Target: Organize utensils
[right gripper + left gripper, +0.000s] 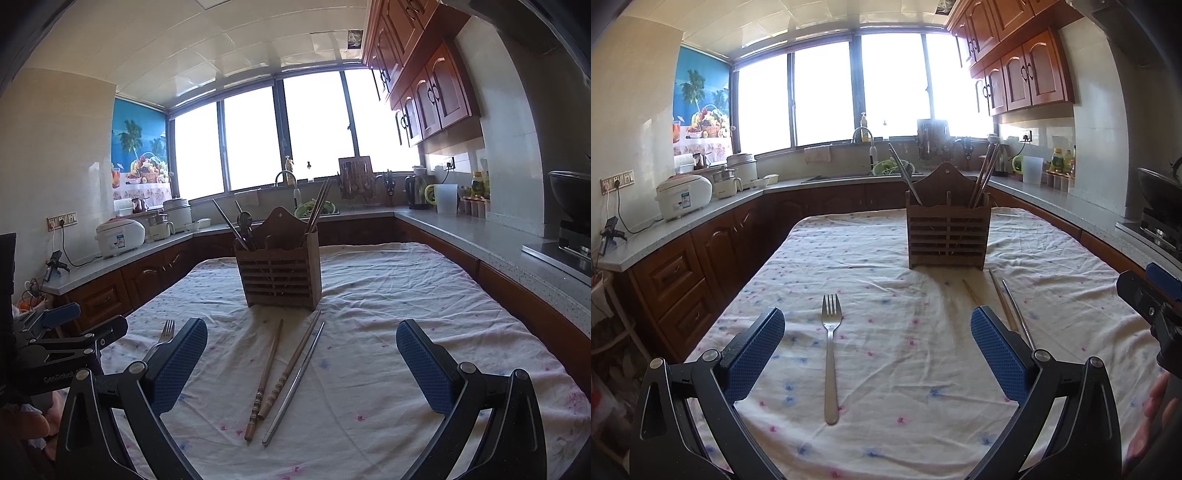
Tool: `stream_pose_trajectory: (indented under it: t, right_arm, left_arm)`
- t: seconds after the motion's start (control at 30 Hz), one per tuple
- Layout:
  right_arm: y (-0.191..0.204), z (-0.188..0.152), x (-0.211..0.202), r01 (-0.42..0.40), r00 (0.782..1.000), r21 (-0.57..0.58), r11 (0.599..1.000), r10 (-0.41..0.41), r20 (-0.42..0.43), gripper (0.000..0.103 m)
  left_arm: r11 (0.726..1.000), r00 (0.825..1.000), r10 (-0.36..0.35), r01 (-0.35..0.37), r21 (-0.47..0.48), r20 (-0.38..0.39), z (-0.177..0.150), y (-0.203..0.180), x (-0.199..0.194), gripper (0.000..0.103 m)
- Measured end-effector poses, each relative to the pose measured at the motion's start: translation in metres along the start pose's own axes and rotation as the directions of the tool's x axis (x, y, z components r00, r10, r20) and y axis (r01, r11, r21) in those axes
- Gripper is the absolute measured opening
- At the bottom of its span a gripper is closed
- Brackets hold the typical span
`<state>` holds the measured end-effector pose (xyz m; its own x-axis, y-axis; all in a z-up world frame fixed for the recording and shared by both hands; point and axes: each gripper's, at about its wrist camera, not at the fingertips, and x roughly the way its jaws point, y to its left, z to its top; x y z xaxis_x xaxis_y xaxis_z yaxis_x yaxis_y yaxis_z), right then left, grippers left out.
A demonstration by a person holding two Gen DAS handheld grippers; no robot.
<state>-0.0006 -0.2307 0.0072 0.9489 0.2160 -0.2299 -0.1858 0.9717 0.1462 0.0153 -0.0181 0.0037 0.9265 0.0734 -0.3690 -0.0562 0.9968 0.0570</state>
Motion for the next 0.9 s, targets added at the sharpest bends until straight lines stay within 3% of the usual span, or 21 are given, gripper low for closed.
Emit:
stream_pose_trajectory:
  t: [0.9]
  right_arm:
    - [0.0012,-0.0002,0.0010,-0.004,1.000,-0.006,1.000,0.004,-0.009,0.103]
  left_arm:
    - [1.000,1.000,0.002,-0.002,-0.015,0.002,0.0004,0.0028,-0.0032,0.103]
